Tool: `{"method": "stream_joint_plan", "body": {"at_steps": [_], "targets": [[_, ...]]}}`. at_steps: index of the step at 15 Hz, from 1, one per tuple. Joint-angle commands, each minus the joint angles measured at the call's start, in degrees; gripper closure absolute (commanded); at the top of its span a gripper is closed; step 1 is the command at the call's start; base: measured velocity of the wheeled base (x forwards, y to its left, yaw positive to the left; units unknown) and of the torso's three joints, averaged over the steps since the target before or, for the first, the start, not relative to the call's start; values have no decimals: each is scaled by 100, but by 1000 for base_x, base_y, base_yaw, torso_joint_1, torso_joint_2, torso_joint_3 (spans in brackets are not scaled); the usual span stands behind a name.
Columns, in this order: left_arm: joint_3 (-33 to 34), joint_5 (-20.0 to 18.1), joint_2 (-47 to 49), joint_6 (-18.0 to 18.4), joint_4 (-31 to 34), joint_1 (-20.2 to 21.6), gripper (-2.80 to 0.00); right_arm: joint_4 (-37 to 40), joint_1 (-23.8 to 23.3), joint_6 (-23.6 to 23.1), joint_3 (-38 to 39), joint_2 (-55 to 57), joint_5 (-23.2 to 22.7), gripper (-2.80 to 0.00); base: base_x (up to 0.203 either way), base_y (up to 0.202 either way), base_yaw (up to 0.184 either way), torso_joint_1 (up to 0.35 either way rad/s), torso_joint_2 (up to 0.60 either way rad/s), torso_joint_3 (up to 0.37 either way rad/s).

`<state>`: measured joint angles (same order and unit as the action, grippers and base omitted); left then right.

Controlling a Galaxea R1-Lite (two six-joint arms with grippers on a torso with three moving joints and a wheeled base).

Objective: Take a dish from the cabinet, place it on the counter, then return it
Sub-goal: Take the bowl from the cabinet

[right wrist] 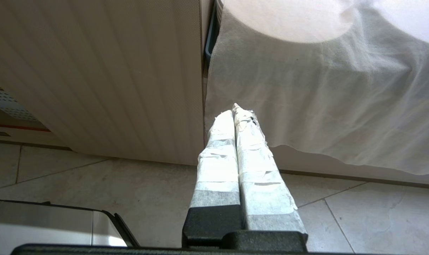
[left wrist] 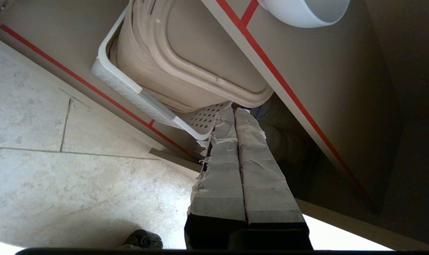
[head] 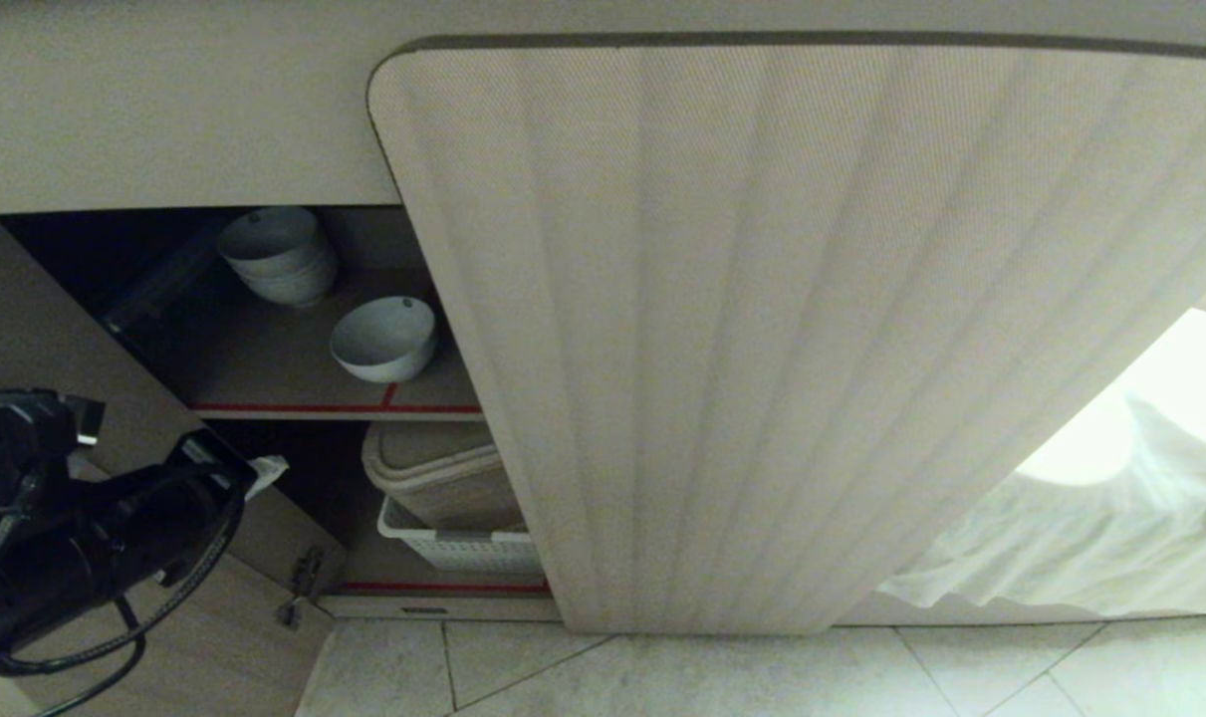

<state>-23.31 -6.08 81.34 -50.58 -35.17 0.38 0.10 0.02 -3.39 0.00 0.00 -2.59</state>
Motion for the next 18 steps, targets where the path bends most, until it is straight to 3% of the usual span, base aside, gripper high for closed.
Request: {"method": "stream_joint_plan", "body": {"at_steps": [1, 18], "targets": [[2, -16, 14, -31, -16, -1, 0, -1, 4, -4, 0, 0, -4, 0, 0, 0, 0, 0, 0, 0], [336, -42, -505, -31, 19, -3, 0, -1, 5, -4, 0, 0, -5, 0, 0, 0, 0, 0, 0, 0]]}}
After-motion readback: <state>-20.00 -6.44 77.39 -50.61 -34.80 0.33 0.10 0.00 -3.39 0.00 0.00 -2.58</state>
